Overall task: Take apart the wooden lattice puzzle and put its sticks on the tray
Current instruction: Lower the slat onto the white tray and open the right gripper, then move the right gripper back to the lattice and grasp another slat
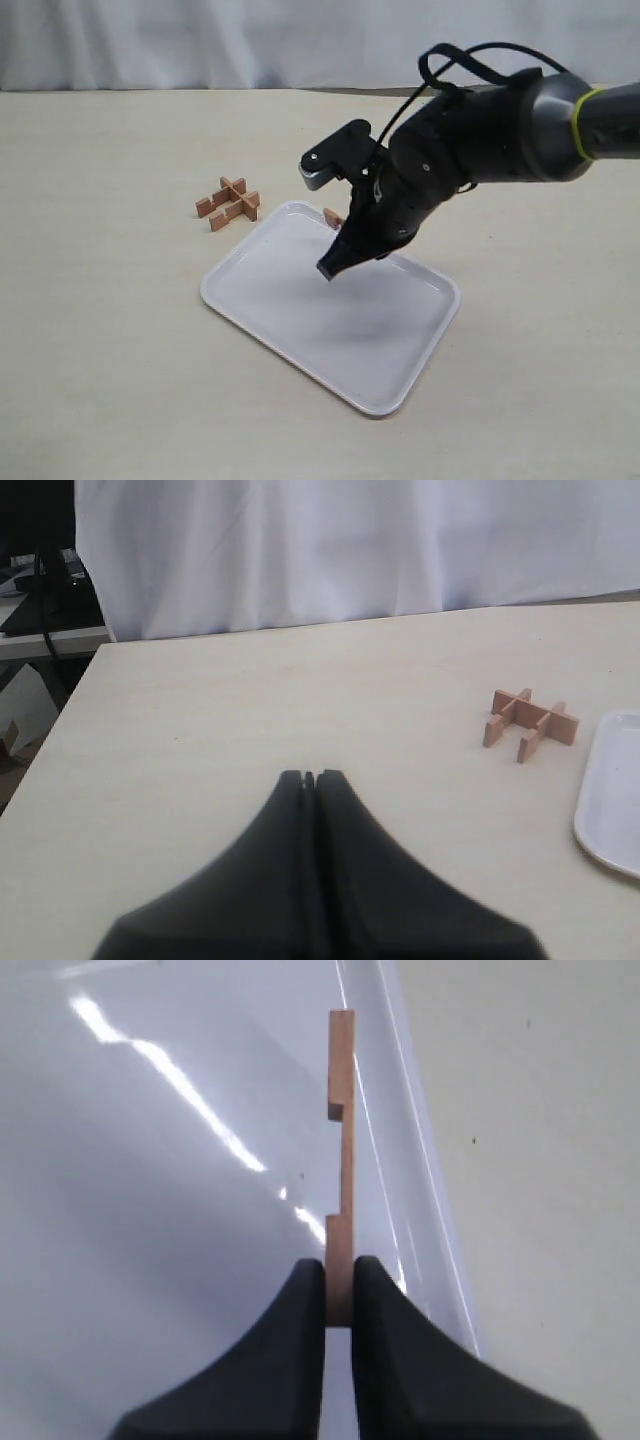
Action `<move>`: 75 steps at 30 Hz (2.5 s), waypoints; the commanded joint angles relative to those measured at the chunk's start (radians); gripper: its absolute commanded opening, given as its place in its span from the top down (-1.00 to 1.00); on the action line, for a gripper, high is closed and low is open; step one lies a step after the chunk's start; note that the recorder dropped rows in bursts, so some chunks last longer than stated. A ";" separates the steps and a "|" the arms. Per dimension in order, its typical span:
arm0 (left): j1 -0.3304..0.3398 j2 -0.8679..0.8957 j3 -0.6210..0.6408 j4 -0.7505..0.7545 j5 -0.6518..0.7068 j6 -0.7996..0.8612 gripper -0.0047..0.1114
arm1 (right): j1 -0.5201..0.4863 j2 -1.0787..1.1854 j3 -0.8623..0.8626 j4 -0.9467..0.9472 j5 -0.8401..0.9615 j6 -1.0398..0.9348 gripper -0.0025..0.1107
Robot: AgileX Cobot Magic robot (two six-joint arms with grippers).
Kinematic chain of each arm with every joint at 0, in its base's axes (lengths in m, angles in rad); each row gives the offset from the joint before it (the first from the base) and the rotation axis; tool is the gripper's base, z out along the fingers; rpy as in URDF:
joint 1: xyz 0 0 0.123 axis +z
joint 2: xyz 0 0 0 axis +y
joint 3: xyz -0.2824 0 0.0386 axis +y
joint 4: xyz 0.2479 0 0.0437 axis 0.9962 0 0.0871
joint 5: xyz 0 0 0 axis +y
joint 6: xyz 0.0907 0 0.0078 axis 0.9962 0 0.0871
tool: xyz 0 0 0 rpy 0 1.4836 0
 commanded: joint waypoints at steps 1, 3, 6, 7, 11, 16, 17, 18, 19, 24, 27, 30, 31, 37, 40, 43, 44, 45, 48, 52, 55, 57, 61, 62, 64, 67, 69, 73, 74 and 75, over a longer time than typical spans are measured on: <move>0.003 -0.001 0.001 -0.004 -0.022 0.000 0.92 | -0.024 0.019 0.049 0.014 -0.075 0.004 0.86; 0.003 -0.001 0.001 -0.004 -0.022 0.000 0.92 | -0.024 0.026 0.049 0.014 -0.075 0.004 0.77; 0.003 -0.001 0.001 -0.004 -0.022 0.000 0.92 | -0.015 0.030 0.049 0.014 -0.081 0.004 0.48; 0.003 -0.001 0.001 -0.004 -0.022 0.000 0.92 | -0.013 0.030 0.049 0.014 -0.086 0.004 0.36; 0.003 -0.001 0.001 -0.004 -0.022 0.000 0.92 | 0.007 0.030 0.028 0.017 -0.089 0.001 -0.10; 0.003 -0.001 0.001 -0.004 -0.022 0.000 0.92 | 0.067 0.005 -0.057 0.017 -0.054 -0.009 -0.37; 0.003 -0.001 0.001 -0.004 -0.022 0.000 0.92 | 0.081 0.003 -0.081 0.017 -0.052 -0.009 -0.37; 0.003 -0.001 0.001 -0.004 -0.022 0.000 0.92 | 0.094 0.003 -0.108 0.019 -0.050 -0.007 -0.36; 0.003 -0.001 0.001 -0.004 -0.022 0.000 0.92 | 0.106 0.003 -0.133 0.023 -0.049 -0.007 -0.35; 0.003 -0.001 0.001 -0.004 -0.022 0.000 0.92 | 0.127 0.076 -0.265 0.072 -0.041 -0.004 -0.24; 0.003 -0.001 0.001 -0.004 -0.022 0.000 0.92 | 0.125 0.146 -0.350 0.088 -0.002 -0.004 -0.24; 0.003 -0.001 0.001 -0.004 -0.022 0.000 0.92 | 0.122 0.216 -0.420 0.088 0.025 -0.004 -0.24; 0.003 -0.001 0.001 -0.004 -0.022 0.000 0.92 | 0.122 0.239 -0.442 0.088 0.027 -0.004 -0.24; 0.003 -0.001 0.001 -0.004 -0.022 0.000 0.92 | 0.122 0.342 -0.525 0.051 0.020 -0.003 -0.24; 0.003 -0.001 0.001 -0.004 -0.022 0.000 0.92 | 0.114 0.361 -0.533 0.037 0.002 -0.003 -0.24; 0.003 -0.001 0.001 -0.004 -0.022 0.000 0.92 | 0.098 0.370 -0.533 0.037 -0.013 0.006 -0.24; 0.003 -0.001 0.001 -0.004 -0.022 0.000 0.92 | 0.092 0.372 -0.533 0.037 -0.022 0.010 -0.24; 0.003 -0.001 0.001 -0.004 -0.022 0.000 0.92 | 0.090 0.378 -0.533 0.044 -0.030 0.012 -0.24; 0.003 -0.001 0.001 -0.004 -0.022 0.000 0.92 | 0.087 0.389 -0.533 0.044 -0.082 0.018 -0.24; 0.003 -0.001 0.001 -0.004 -0.022 0.000 0.92 | 0.087 0.403 -0.533 0.044 -0.122 0.030 -0.22; 0.003 -0.001 0.001 -0.004 -0.022 0.000 0.92 | 0.087 0.412 -0.533 0.044 -0.124 0.040 -0.06; 0.003 -0.001 0.001 -0.004 -0.022 0.000 0.92 | 0.087 0.415 -0.533 0.044 -0.127 0.038 0.03; 0.003 -0.001 0.001 -0.004 -0.022 0.000 0.92 | 0.087 0.415 -0.533 0.044 -0.134 0.038 0.25; 0.003 -0.001 0.001 -0.004 -0.022 0.000 0.92 | 0.087 0.415 -0.533 0.044 -0.134 0.038 0.33; 0.003 -0.001 0.001 -0.004 -0.022 0.000 0.92 | 0.087 0.415 -0.533 0.044 -0.131 0.038 0.65; 0.003 -0.001 0.001 -0.004 -0.022 0.000 0.92 | 0.087 0.415 -0.533 0.044 -0.134 0.038 0.88; 0.003 -0.001 0.001 -0.004 -0.022 0.000 0.92 | 0.087 0.410 -0.533 0.044 -0.134 0.038 0.88; 0.003 -0.001 0.001 -0.004 -0.022 0.000 0.92 | 0.087 0.365 -0.533 0.044 -0.119 0.038 0.88; 0.003 -0.001 0.001 -0.004 -0.022 0.000 0.92 | 0.087 0.356 -0.533 0.050 -0.116 0.038 0.88; 0.003 -0.001 0.001 -0.004 -0.022 0.000 0.92 | 0.087 0.353 -0.533 0.053 -0.106 0.042 0.87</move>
